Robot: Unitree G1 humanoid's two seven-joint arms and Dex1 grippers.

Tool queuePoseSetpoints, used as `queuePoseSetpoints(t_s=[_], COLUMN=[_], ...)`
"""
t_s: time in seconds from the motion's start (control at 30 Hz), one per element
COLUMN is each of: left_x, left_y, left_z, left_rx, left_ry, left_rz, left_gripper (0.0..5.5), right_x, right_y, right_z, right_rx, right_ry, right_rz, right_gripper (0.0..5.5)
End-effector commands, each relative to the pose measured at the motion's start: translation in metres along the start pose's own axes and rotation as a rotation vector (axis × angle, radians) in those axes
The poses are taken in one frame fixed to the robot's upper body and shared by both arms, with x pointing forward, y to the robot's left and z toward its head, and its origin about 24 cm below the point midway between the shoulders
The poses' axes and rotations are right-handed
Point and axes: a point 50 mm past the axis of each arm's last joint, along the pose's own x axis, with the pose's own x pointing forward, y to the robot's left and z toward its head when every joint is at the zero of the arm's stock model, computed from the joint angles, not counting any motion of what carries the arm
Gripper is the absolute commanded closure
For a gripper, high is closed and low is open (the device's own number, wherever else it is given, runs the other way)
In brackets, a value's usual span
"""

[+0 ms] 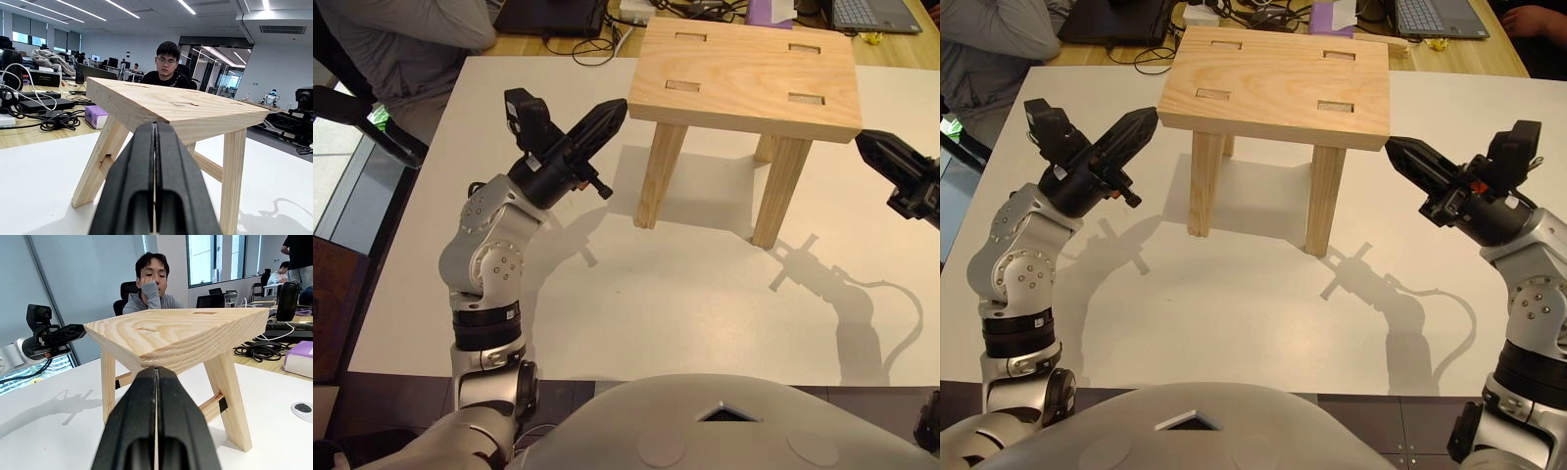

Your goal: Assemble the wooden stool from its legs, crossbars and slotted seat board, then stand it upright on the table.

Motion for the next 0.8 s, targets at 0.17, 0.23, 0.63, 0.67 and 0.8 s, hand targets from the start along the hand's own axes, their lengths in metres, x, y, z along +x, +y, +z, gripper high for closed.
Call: queuePoseSetpoints(t_s=[0.17,0.23,0.63,0.67,0.8], left_x=[0.014,0.009,-0.030,-0.034,-0.049], left_y=[-0.013,-0.005,0.051,0.055,0.064], left_z=[-0.003,-0.007,-0.027,-0.037,-0.078], left_rx=[-0.003,0.004,0.003,0.020,0.082], left_ry=[0.013,0.032,-0.034,-0.003,0.103], left_rz=[-0.115,-0.077,0.295,0.345,0.532], left_gripper=[5.48,5.48,5.48,5.48,5.48], right_x=[0.011,0.006,-0.034,-0.035,-0.036], right_y=[0.005,0.000,-0.053,-0.058,-0.061], right_z=[-0.005,-0.007,-0.030,-0.039,-0.084], right_rx=[0.000,-0.004,0.007,0.002,0.001], right_ry=[0.027,0.040,-0.041,-0.032,0.035], right_rz=[0.058,0.025,-0.424,-0.483,-0.633], right_gripper=[5.50,5.50,5.50,5.50,5.50])
